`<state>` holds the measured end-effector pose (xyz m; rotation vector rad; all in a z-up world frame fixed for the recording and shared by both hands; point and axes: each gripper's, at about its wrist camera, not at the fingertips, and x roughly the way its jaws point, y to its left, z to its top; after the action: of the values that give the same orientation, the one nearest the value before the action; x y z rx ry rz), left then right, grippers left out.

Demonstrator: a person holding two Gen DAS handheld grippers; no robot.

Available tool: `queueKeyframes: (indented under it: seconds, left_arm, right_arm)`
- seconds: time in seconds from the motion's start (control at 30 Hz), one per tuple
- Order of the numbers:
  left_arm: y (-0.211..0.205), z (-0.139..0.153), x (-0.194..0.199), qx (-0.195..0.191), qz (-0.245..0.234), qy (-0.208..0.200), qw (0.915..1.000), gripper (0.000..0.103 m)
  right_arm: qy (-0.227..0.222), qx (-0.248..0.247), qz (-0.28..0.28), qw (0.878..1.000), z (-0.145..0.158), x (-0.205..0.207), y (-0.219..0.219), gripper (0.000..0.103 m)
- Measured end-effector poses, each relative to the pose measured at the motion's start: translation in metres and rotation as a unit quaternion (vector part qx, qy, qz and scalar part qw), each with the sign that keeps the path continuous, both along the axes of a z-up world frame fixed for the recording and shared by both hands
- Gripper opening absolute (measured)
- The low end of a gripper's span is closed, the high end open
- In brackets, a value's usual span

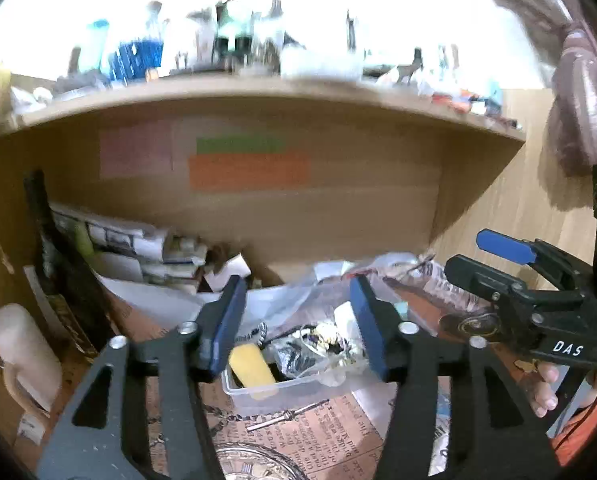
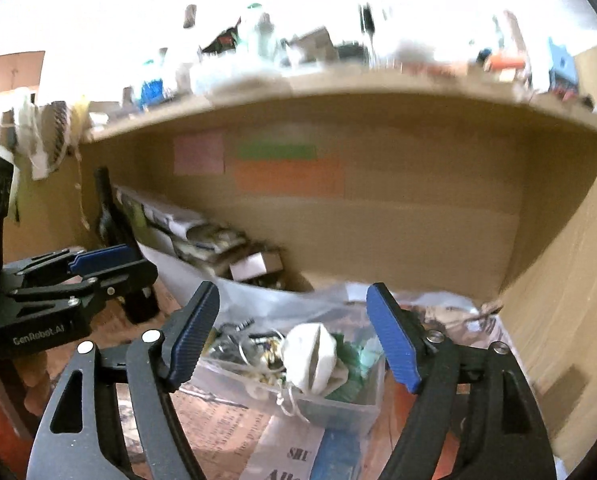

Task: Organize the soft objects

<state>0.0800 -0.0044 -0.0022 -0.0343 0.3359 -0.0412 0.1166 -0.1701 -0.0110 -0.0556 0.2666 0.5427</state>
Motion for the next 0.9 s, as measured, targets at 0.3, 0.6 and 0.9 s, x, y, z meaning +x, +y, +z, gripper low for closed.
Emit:
queueKeyframes:
  seconds: [0.3, 0.6, 0.9]
  left_arm:
    - [-0.002, 0.022, -0.040, -0.007, -0.002, -0.046, 0.9989, 0.082]
    - [0.000, 0.028, -0.062, -0.017, 0.003, -0.066, 0.9977, 0.102]
    - [-0.004, 0.026, -0.070, -0.008, 0.004, -0.069, 0.9975, 0.103]
  right_arm:
    - [-0.045, 0.023, 0.001, 0.999, 0.017, -0.035, -0.009, 0.085]
    - [-0.064, 0.040, -0.001, 0.997, 0.021, -0.058, -0.017, 0.103]
    - [-0.053, 0.047, 0.001, 0.998, 0.020, -0.061, -0.017, 0.103]
